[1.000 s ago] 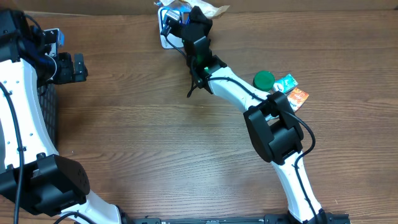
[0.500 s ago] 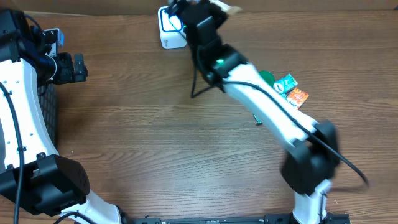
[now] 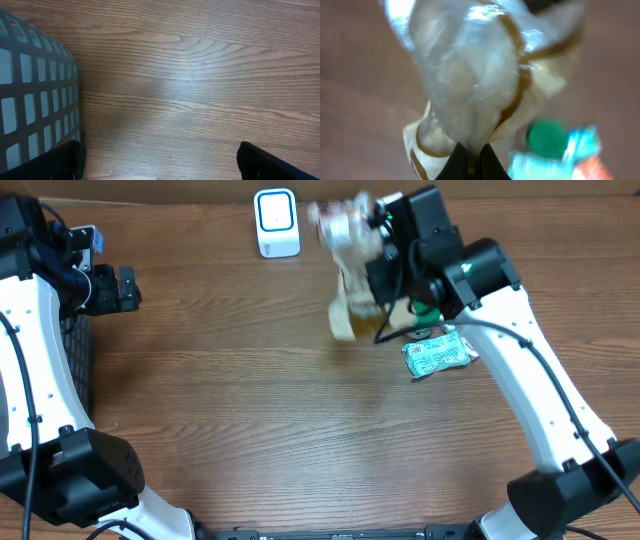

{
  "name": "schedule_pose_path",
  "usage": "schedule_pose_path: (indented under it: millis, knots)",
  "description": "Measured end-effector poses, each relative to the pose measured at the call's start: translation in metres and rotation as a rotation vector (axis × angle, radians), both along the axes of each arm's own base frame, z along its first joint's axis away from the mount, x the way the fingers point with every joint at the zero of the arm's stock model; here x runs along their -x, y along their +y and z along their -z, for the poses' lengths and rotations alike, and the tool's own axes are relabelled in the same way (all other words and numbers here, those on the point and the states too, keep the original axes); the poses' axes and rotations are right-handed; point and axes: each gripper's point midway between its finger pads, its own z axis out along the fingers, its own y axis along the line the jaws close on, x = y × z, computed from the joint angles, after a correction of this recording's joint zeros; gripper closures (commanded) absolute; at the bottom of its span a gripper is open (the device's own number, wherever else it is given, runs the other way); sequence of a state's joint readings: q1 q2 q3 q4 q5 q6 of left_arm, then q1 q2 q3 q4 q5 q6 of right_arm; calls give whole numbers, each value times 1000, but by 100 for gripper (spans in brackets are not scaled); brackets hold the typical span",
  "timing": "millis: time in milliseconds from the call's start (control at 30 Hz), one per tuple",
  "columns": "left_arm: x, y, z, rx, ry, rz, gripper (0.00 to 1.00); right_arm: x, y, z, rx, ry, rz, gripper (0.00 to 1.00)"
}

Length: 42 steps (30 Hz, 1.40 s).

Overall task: Scan the item barcode
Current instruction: 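Carry the bag right and lower it beside the other items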

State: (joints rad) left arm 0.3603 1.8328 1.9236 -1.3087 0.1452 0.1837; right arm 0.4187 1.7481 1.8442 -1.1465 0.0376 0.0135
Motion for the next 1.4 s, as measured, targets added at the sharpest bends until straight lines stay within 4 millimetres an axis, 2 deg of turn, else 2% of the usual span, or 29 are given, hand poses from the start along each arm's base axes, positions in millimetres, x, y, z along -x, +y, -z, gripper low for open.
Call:
schedule_pose_path:
  millis: [100, 267, 367, 467, 533, 567, 833, 1000, 1067, 1167, 1200, 1233, 1400]
  knots:
    - [0, 0, 0, 0, 0, 0, 0, 4, -15, 37, -11, 127, 45, 96]
    - [0, 0, 0, 0, 0, 0, 0, 13, -37, 111, 42, 292, 107, 96]
    - [0, 0, 0, 0, 0, 0, 1, 20, -46, 143, 88, 344, 114, 95]
    - [0, 0, 0, 0, 0, 0, 1, 25, -50, 160, 120, 360, 86, 70]
    - [0, 0, 0, 0, 0, 0, 0, 26, -52, 164, 137, 360, 80, 58]
    - [0, 0, 0, 0, 0, 0, 0, 25, -53, 164, 141, 354, 76, 51]
    - [0, 0, 0, 0, 0, 0, 0, 22, -59, 163, 181, 336, 70, 38]
    - [0, 0, 0, 0, 0, 0, 0, 29, -62, 155, 200, 368, 74, 36]
    - [0, 0, 0, 0, 0, 0, 1, 29, -62, 139, 201, 374, 73, 36]
    - [0, 0, 0, 0, 0, 0, 0, 24, -58, 101, 179, 346, 70, 28]
    - [0, 0, 0, 0, 1, 0, 0, 28, -57, 88, 170, 357, 64, 19]
    - [0, 0, 0, 0, -1, 0, 0, 30, -56, 79, 156, 357, 64, 0]
    - [0, 0, 0, 0, 1, 0, 0, 51, -44, 9, 36, 301, 19, 0]
